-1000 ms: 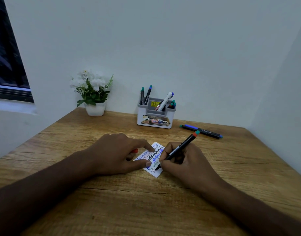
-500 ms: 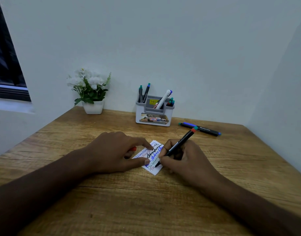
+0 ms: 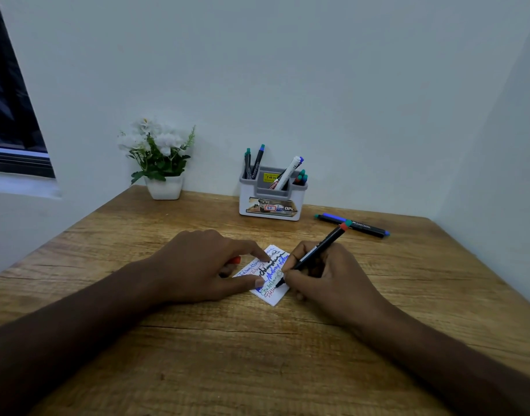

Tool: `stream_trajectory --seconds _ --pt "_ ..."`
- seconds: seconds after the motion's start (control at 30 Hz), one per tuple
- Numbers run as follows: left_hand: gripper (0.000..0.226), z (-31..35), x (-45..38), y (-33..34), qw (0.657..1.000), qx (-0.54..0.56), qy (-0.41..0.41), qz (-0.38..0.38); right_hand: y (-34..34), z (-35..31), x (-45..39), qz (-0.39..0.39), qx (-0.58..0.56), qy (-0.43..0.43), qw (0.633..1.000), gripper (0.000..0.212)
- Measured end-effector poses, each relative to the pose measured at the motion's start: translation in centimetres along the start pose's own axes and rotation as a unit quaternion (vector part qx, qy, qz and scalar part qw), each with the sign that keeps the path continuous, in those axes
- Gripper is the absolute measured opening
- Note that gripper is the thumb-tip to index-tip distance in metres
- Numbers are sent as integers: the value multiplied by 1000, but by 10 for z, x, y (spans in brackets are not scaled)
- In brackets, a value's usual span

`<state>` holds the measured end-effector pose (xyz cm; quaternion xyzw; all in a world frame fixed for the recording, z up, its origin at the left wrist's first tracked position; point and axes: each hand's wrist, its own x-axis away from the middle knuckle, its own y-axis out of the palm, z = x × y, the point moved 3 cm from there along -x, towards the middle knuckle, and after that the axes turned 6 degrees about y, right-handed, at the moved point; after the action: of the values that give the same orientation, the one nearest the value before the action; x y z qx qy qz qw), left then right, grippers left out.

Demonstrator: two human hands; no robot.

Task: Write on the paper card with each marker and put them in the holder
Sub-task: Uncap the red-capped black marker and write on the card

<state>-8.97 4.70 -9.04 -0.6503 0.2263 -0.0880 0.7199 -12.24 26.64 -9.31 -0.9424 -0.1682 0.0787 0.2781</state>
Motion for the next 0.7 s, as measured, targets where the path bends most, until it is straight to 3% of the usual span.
stream_trajectory --seconds 0.6,0.7 --pt "49 -1 -1 1 1000 11 -2 0 -2 2 0 21 44 -17 999 10" --pt "50 -1 -1 0 1000 12 -4 1 -4 2 -2 27 -15 -8 999 10"
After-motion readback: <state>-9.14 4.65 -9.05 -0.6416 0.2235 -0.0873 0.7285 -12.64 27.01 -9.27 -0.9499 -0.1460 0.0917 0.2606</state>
